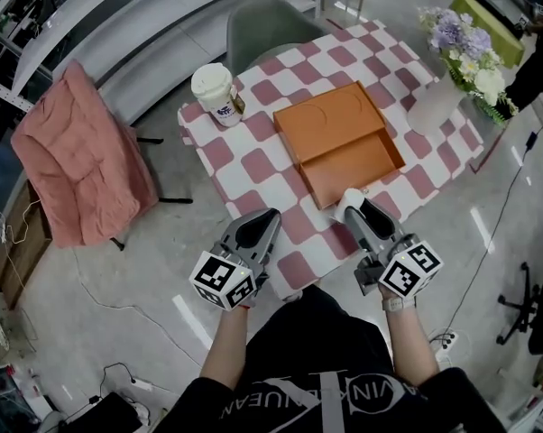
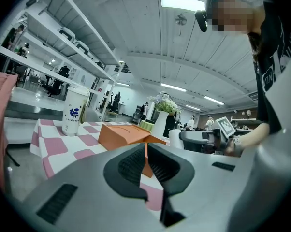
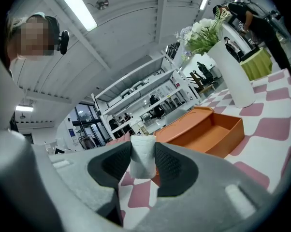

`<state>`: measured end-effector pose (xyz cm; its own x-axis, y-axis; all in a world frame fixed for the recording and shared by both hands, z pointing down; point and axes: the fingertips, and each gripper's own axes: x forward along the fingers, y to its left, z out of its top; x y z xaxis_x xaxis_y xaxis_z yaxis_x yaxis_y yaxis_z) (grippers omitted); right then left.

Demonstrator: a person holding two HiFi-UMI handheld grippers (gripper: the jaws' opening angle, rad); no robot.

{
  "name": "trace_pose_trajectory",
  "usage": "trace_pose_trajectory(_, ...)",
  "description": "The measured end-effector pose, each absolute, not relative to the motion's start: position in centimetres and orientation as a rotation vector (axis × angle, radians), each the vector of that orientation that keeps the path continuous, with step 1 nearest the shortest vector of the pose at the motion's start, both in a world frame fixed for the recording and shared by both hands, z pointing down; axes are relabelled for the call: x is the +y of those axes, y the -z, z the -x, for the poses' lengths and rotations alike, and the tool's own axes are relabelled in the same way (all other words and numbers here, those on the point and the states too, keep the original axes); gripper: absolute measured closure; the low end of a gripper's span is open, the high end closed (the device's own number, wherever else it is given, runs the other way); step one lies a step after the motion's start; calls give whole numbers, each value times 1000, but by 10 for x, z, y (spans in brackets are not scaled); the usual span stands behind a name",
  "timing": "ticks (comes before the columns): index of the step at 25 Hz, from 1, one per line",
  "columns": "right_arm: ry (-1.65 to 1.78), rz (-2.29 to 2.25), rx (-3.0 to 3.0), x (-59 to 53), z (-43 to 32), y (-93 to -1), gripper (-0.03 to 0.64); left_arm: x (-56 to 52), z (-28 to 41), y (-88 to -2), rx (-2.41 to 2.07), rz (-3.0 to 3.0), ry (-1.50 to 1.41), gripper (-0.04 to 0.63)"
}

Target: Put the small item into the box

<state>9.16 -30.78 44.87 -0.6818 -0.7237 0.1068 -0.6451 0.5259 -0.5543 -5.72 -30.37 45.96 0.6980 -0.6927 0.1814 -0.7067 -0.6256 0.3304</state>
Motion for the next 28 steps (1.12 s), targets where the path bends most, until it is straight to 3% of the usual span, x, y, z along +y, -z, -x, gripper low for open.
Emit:
trace_pose_trajectory(10,884,1093,2644,-338,-80,-448,457,-306,41,-475,-1054,-2510,-70,575)
trace_pose_trajectory(28,906,1325,2799,-365,-70,-484,457,-368,33,-483,-902,-2643,-155,575)
